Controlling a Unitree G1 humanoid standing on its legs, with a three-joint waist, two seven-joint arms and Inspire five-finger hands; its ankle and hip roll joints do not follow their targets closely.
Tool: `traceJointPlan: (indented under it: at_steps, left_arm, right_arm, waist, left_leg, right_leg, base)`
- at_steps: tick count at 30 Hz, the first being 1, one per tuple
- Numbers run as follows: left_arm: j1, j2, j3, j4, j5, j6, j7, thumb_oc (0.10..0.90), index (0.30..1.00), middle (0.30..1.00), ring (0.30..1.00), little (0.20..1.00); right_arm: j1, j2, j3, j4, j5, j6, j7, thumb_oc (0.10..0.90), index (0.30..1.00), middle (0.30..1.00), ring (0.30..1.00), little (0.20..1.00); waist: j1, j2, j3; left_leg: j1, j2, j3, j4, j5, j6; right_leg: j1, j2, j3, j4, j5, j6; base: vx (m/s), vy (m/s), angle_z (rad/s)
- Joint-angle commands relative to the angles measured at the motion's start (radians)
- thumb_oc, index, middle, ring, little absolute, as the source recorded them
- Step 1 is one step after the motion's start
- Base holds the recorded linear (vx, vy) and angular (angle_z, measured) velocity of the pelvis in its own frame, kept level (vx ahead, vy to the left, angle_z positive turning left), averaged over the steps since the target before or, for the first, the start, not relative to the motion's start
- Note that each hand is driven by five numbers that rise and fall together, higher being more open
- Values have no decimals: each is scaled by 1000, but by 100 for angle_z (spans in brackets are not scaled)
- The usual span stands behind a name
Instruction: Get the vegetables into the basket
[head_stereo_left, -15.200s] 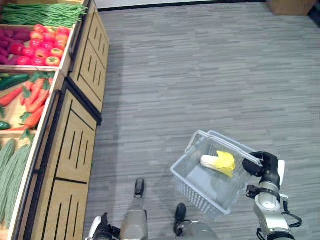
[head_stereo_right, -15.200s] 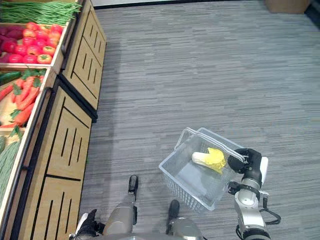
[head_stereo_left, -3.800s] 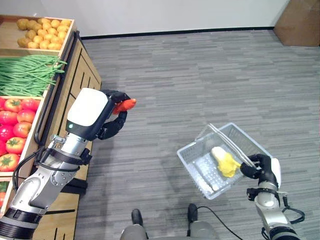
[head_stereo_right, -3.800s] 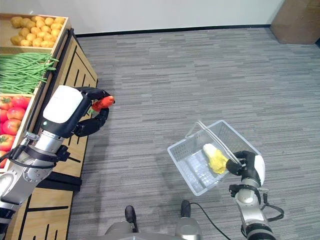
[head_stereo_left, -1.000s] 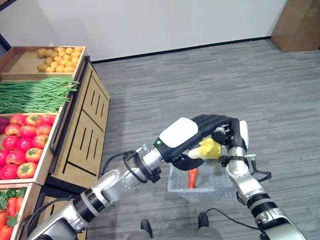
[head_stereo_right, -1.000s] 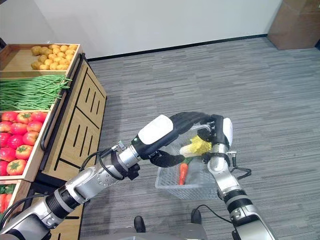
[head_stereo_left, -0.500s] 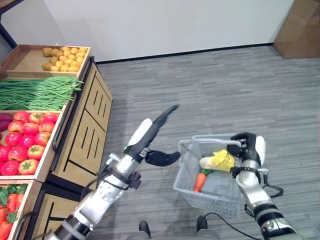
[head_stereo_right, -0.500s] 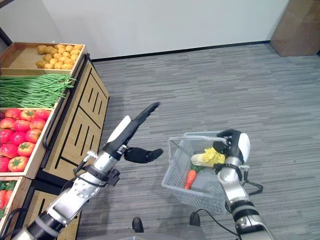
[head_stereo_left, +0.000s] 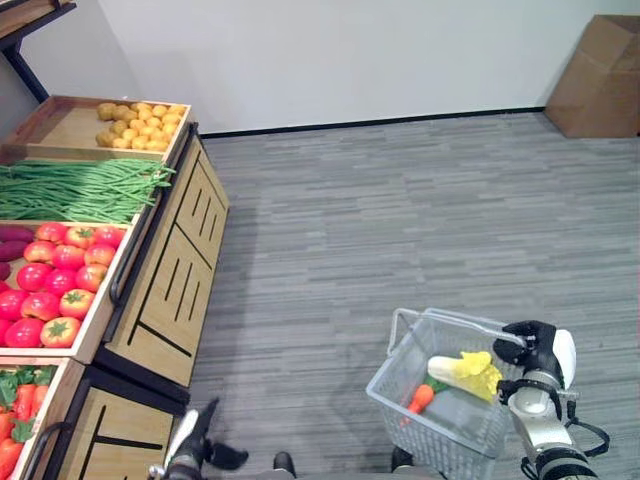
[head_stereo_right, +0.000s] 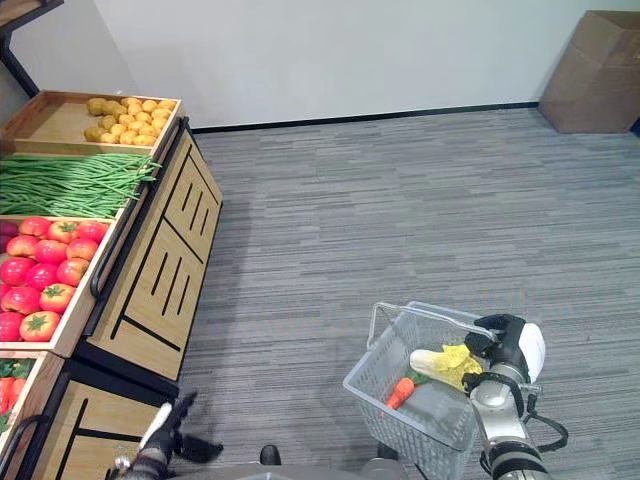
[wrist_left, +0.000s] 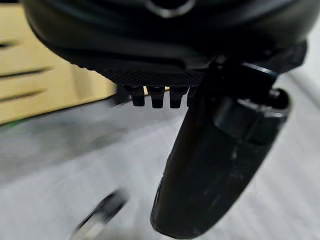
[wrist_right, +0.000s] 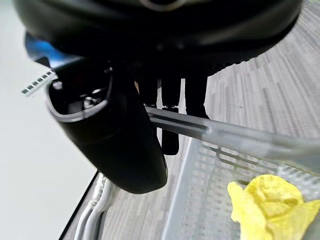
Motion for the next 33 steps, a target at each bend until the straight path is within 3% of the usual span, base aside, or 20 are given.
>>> traceJointPlan:
  at_steps: [1, 6, 18, 19, 20, 26, 33]
  left_arm:
    - [-111, -4, 63, 98, -54, -2, -14, 900, 1000, 1000, 1000, 1000]
    - [-116, -58, 94, 287, 18, 28, -3, 900, 1000, 1000, 1000, 1000]
    - [-102, -86, 82, 327, 30, 39, 0, 900, 1000, 1000, 1000, 1000]
    - [-106, -87, 76, 330, 33, 40, 2, 900, 1000, 1000, 1000, 1000]
    - [-111, -86, 66, 328, 36, 44, 9, 900, 1000, 1000, 1000, 1000]
    - [-114, -86, 72, 358, 28, 52, 13, 900, 1000, 1000, 1000, 1000]
    - [-115, -92, 80, 368, 17, 59, 11, 900, 1000, 1000, 1000, 1000]
  right_arm:
    - [-124, -91, -82, -42, 34, -110, -9, 400, 300, 300, 300, 300]
    - [-92, -85, -85, 69, 53, -99, 23, 400, 300, 300, 300, 300]
    - [-56, -80, -44, 326, 100, -70, 120, 400, 300, 300, 300, 300]
    - [-57, -80, -30, 369, 88, -58, 129, 492, 429, 429, 429, 429]
    - [-54, -75, -14, 462, 68, -28, 148, 900, 1000, 1000, 1000, 1000]
    - [-28, -71, -16, 615, 44, 19, 181, 900, 1000, 1000, 1000, 1000]
    - [25, -71, -51, 650, 57, 31, 188, 900, 1000, 1000, 1000, 1000]
  waist:
    - [8, -27, -28]
    - [2, -29, -35]
    - [3, -34, -34]
    - [4, -35, -34]
    - [4, -38, -33]
    - [6, -42, -35]
    - [-6, -46, -32]
  left_leg:
    - [25, 3, -50, 6, -66, -26]
    - [30, 6, -46, 6, -69, -28]
    - [27, 8, -48, 6, -64, -31]
    - [25, 8, -50, 6, -63, -31]
    - [23, 9, -55, 6, -62, -32]
    - [23, 11, -64, 6, -61, -33]
    - [12, 16, -71, 6, -55, -38]
  right_leg:
    - [44, 9, -45, 6, -79, 3]
    - [47, 11, -43, 6, -81, -1]
    - [44, 14, -44, 6, -77, -1]
    - [43, 14, -46, 6, -77, -1]
    - [44, 15, -51, 6, -77, -1]
    - [47, 17, -57, 6, -79, -1]
    - [42, 21, -61, 6, -77, -3]
  base:
    - [0, 0, 0]
    - [1, -1, -1]
    - [-10, -4, -2]
    - [0, 0, 0]
    - [-17, -17, 4]
    - [-2, -12, 3]
    - [-1, -3, 1]
